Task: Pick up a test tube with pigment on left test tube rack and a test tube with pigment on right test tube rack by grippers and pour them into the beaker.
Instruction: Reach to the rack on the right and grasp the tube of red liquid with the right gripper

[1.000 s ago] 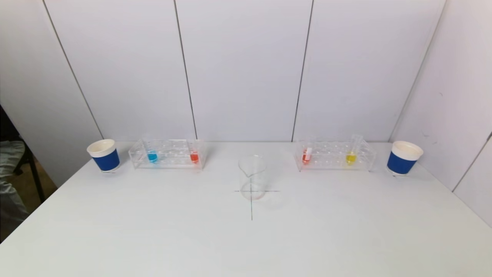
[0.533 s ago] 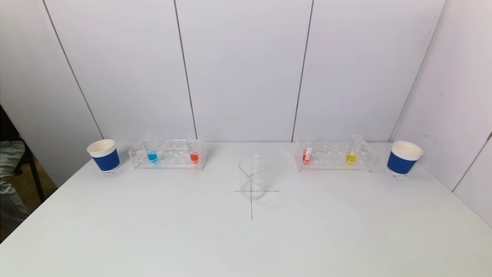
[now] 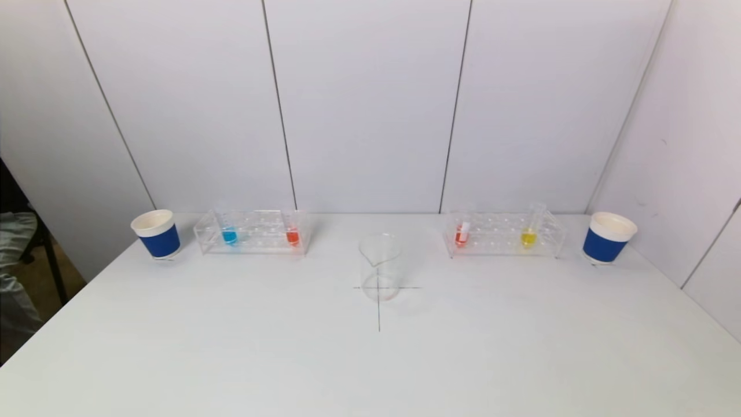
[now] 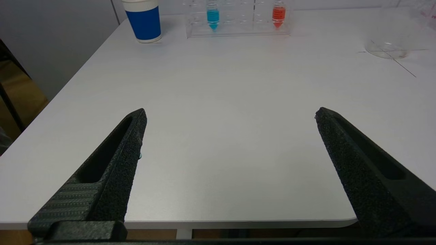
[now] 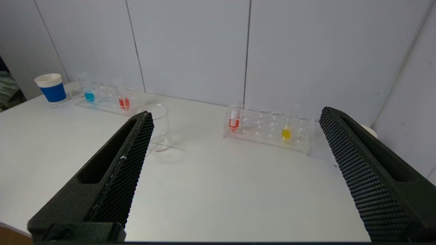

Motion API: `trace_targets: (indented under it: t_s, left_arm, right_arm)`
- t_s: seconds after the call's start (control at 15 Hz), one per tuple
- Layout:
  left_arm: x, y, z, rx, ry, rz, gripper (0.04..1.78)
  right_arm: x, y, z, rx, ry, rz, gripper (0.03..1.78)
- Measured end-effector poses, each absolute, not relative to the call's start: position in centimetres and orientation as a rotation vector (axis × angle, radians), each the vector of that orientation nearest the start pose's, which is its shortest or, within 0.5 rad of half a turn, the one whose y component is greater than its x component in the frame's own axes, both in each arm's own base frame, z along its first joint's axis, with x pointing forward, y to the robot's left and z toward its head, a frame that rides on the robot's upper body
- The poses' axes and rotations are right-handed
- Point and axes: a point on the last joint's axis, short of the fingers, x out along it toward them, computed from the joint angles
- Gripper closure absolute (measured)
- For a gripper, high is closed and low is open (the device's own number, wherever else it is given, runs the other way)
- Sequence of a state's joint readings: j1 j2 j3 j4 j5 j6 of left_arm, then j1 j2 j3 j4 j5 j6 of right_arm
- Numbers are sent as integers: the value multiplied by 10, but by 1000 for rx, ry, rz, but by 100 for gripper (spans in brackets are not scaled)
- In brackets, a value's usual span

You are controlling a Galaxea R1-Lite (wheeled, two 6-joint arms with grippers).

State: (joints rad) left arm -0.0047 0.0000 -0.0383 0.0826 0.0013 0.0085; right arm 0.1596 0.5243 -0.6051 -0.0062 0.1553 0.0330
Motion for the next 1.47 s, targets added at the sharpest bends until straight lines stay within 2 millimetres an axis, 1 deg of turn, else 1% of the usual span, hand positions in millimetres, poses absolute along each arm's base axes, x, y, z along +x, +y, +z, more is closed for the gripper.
trace_targets:
  t_s: [0.13, 0.27, 0.47, 0.6, 0.8, 1.0, 1.13, 1.47]
  left_arm:
    - [-26, 0, 78, 9, 44, -3, 9]
    - [-26, 0, 78, 9, 44, -4, 9]
    - [-26, 0, 78, 8, 44, -4, 9]
    - [-26, 0, 78, 8, 44, -4, 9]
    - [-26, 0, 78, 9, 44, -4, 9]
    - [-26, 0, 78, 9, 44, -4, 9]
    - [-26, 0, 78, 9, 44, -4, 9]
    - [-26, 0, 78, 9, 44, -4, 9]
  right_arm:
    - [35, 10, 264, 33, -76, 366, 4]
    - [63, 17, 274, 29, -57, 418, 4]
    - [109, 26, 275, 29, -9, 459, 4]
    - [143, 32, 272, 31, 3, 460, 4]
    - [190, 40, 259, 31, 34, 459, 4]
    - [231, 47, 237, 24, 77, 457, 4]
    - [253, 51, 220, 22, 95, 455, 4]
    - [297, 61, 176, 25, 101, 450, 4]
